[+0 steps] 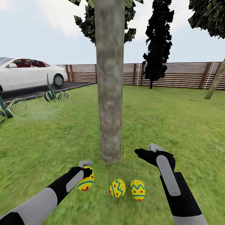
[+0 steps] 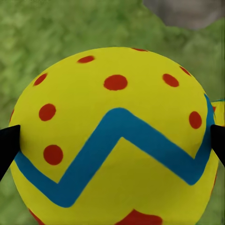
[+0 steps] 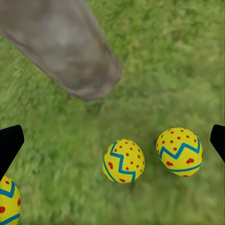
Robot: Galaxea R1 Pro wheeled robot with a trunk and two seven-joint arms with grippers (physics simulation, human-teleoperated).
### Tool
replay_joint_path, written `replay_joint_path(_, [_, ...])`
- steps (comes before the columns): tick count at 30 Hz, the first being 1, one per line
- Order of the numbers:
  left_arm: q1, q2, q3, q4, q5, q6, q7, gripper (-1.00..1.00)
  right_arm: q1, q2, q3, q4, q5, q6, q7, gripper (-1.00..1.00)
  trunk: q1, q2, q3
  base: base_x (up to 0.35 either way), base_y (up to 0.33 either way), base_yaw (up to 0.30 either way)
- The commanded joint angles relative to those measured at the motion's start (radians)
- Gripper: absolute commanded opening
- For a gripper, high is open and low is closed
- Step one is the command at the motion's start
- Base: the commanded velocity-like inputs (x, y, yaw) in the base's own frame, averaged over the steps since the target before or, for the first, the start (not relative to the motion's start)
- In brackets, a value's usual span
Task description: Take the three Easter eggs out of the wicker basket on the lawn in the garden, then place them on the lawn next to a single tree (choose any tree) so that all three eggs are next to the same tree and none are left in the basket.
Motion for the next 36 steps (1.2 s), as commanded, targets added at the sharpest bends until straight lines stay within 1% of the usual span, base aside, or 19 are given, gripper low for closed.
replay_joint_path(1, [-0.001,0.001,-0.008,-0.002,0.009,0.001,0.009,-1.0,-0.001,0.0,0.0,-0.001,-0.009,0.002,-0.01,1.0,0.0,0.0,-0.001,0.02,-0.026,0.0])
replay_joint_path(9, [-0.001,0.002,-0.008,-0.002,0.009,-0.001,0.009,-1.0,-0.001,0.001,0.001,-0.001,-0.009,0.002,-0.01,1.0,0.0,0.0,-0.001,0.058,-0.037,0.0])
replay_joint_path(18, [-0.001,0.002,-0.008,-0.002,0.009,-0.001,0.009,-1.0,-0.001,0.001,0.001,-0.001,-0.009,0.002,-0.01,1.0,0.0,0.0,-0.001,0.143,-0.095,0.0])
replay_joint_path(22, [-0.001,0.002,-0.008,-0.002,0.01,-0.001,0.009,-1.0,-0.001,0.001,0.001,-0.001,-0.009,0.002,-0.01,1.0,0.0,0.0,-0.001,0.029,-0.103,0.0])
replay_joint_path(31, [-0.001,0.002,-0.008,-0.002,0.01,0.001,0.008,-1.0,-0.001,0.002,0.001,-0.001,-0.009,0.002,-0.01,1.0,0.0,0.0,-0.001,0.002,-0.008,0.0])
replay_joint_path(33, [-0.001,0.002,-0.008,-0.002,0.01,0.0,0.008,-1.0,-0.001,0.002,0.001,-0.001,-0.009,0.002,-0.01,1.0,0.001,-0.001,-0.009,0.0,0.0,0.0])
replay_joint_path(35, [-0.001,0.002,-0.008,-0.002,0.01,-0.001,0.008,-1.0,-0.001,0.001,0.001,-0.001,-0.009,0.002,-0.01,1.0,0.001,-0.001,-0.009,0.0,0.0,0.0])
replay_joint_path(36, [-0.001,0.002,-0.008,-0.002,0.01,-0.001,0.008,-1.0,-0.001,0.001,0.001,-0.001,-0.009,0.002,-0.01,1.0,0.001,-0.001,-0.013,0.0,0.0,0.0])
